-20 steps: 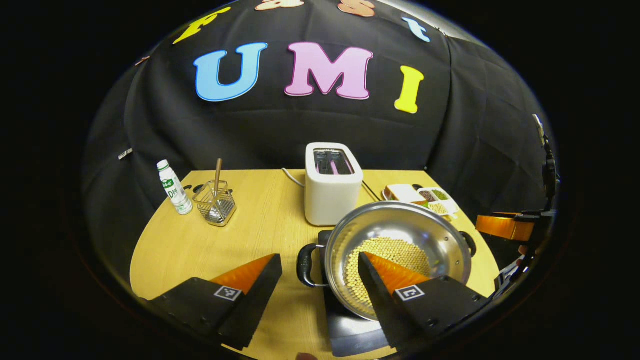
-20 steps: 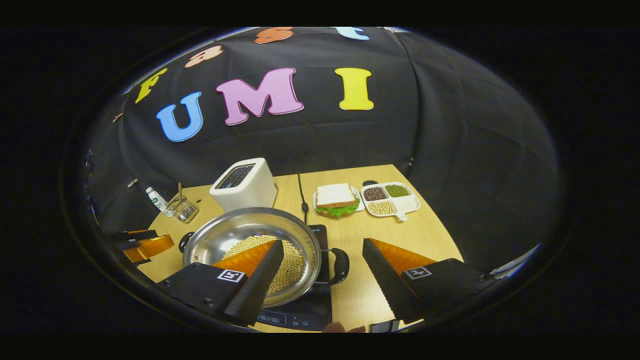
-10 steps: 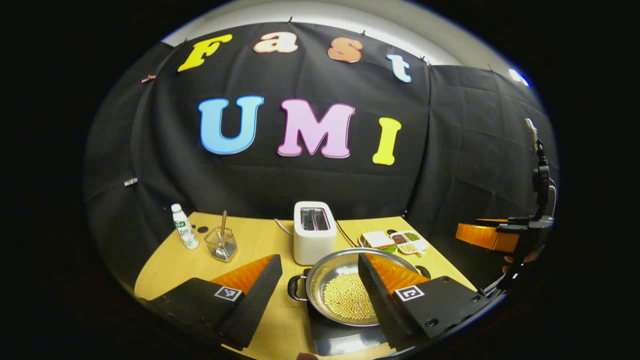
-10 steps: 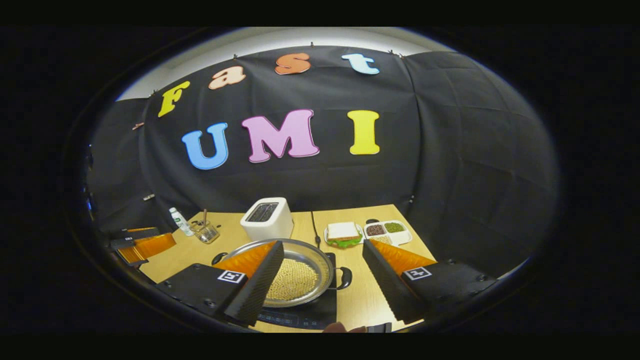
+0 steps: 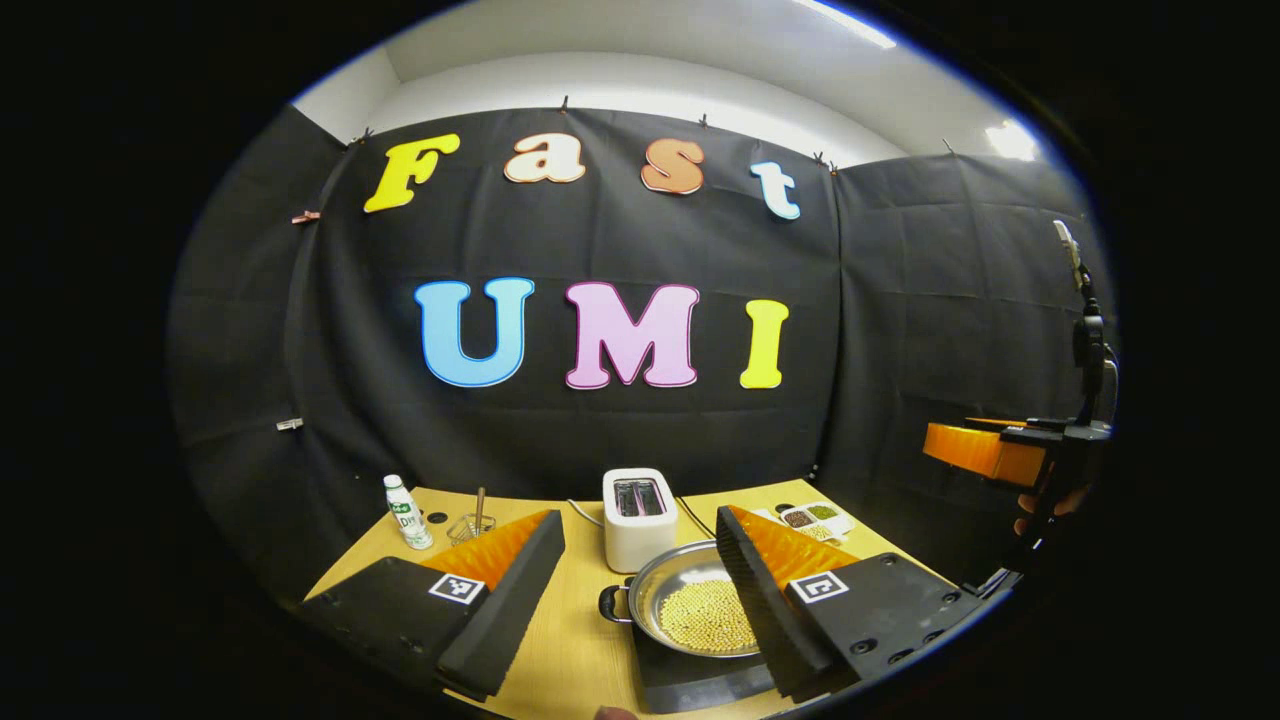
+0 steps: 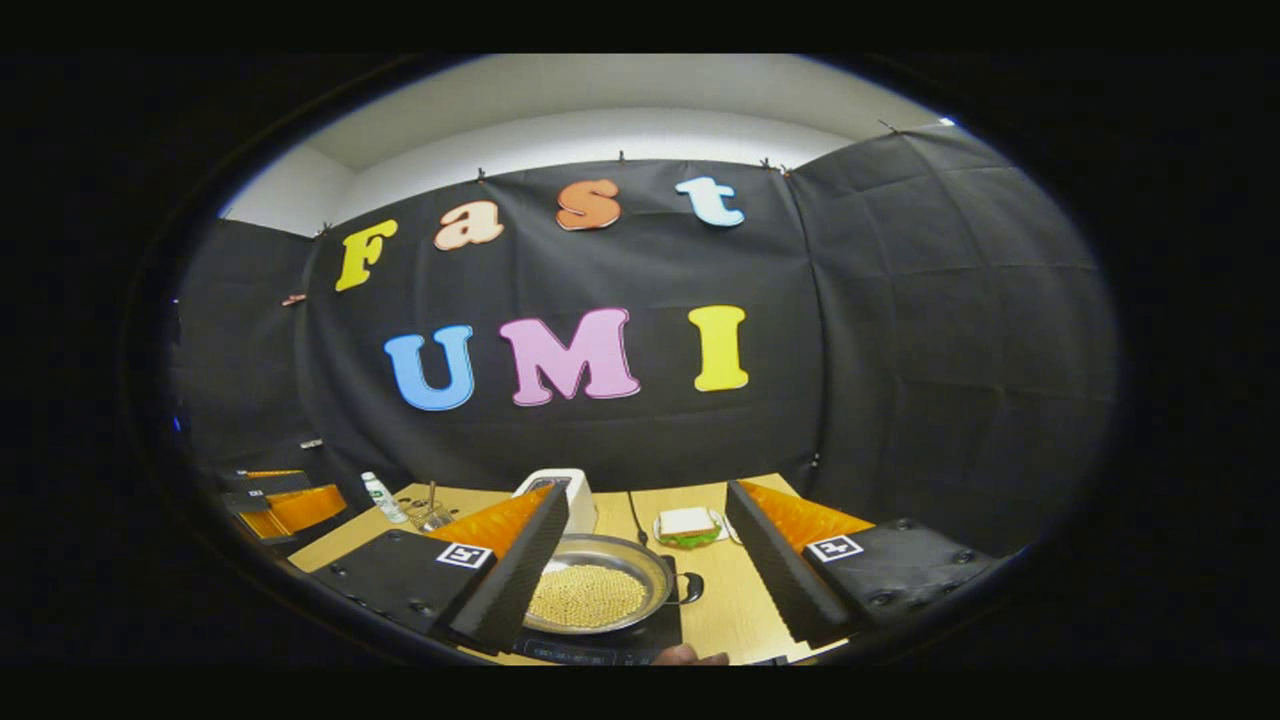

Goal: First push the handle of the pot to place it horizontally, then grasp the pot with both hands and set it on the induction cooktop.

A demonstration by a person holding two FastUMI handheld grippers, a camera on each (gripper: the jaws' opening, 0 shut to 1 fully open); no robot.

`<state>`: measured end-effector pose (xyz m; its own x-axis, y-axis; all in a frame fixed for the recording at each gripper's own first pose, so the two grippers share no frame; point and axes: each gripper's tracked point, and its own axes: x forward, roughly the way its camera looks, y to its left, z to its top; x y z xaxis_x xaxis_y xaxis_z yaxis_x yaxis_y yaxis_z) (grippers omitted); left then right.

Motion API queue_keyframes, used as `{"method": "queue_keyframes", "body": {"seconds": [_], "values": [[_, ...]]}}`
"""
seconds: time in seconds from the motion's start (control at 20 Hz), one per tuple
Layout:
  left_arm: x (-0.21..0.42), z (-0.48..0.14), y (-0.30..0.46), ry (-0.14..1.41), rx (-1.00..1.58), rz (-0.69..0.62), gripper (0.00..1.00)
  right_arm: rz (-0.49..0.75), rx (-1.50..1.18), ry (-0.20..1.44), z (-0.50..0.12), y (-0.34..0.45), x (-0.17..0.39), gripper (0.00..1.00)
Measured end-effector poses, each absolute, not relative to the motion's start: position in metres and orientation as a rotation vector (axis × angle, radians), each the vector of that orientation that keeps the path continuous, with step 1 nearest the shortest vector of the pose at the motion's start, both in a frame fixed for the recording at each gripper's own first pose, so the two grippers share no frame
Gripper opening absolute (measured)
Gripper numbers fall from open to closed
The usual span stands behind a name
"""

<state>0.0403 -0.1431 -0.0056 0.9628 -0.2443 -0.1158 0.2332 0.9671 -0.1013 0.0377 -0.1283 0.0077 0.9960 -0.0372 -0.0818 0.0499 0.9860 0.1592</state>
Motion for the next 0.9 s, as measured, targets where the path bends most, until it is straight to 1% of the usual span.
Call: {"method": "queue_keyframes", "body": {"seconds": [0.1,0.15,0.2,0.25,0.3,0.45,0.5,0.55,0.6,0.65,0.7,0.75,0.8,0.9], "values": [[0.031,-0.001,-0.139,0.102,-0.087,-0.234,0.95,-0.055,0.130,0.041,0.012,-0.131,0.030,0.98],[0.027,0.002,-0.138,0.087,-0.088,-0.231,0.92,-0.058,0.106,0.037,0.010,-0.133,0.027,0.98],[0.025,0.003,-0.137,0.077,-0.086,-0.232,0.93,-0.055,0.089,0.037,0.009,-0.132,0.024,0.98],[0.024,0.003,-0.137,0.072,-0.084,-0.231,0.93,-0.052,0.083,0.040,0.009,-0.129,0.023,1.00],[0.021,0.001,-0.136,0.076,-0.080,-0.232,0.95,-0.046,0.081,0.043,0.009,-0.127,0.023,1.00],[0.021,0.000,-0.134,0.086,-0.074,-0.231,0.95,-0.038,0.072,0.058,0.005,-0.125,0.026,1.00],[0.021,-0.002,-0.135,0.092,-0.076,-0.232,0.95,-0.036,0.073,0.063,0.004,-0.123,0.028,0.98],[0.022,-0.002,-0.135,0.098,-0.077,-0.232,0.95,-0.034,0.074,0.065,0.005,-0.121,0.029,0.98],[0.023,-0.004,-0.135,0.102,-0.079,-0.232,0.93,-0.033,0.072,0.064,0.005,-0.121,0.030,0.98],[0.025,-0.003,-0.134,0.103,-0.082,-0.231,0.93,-0.031,0.070,0.063,0.006,-0.120,0.031,0.98],[0.025,-0.004,-0.135,0.105,-0.083,-0.232,0.95,-0.030,0.068,0.066,0.005,-0.119,0.030,0.98],[0.025,-0.003,-0.134,0.105,-0.084,-0.233,0.95,-0.028,0.067,0.067,0.004,-0.118,0.031,0.98],[0.024,-0.004,-0.135,0.105,-0.083,-0.234,0.93,-0.027,0.065,0.068,0.004,-0.118,0.031,0.98],[0.024,-0.004,-0.135,0.107,-0.082,-0.236,0.97,-0.028,0.063,0.070,0.004,-0.119,0.031,0.98]]}}
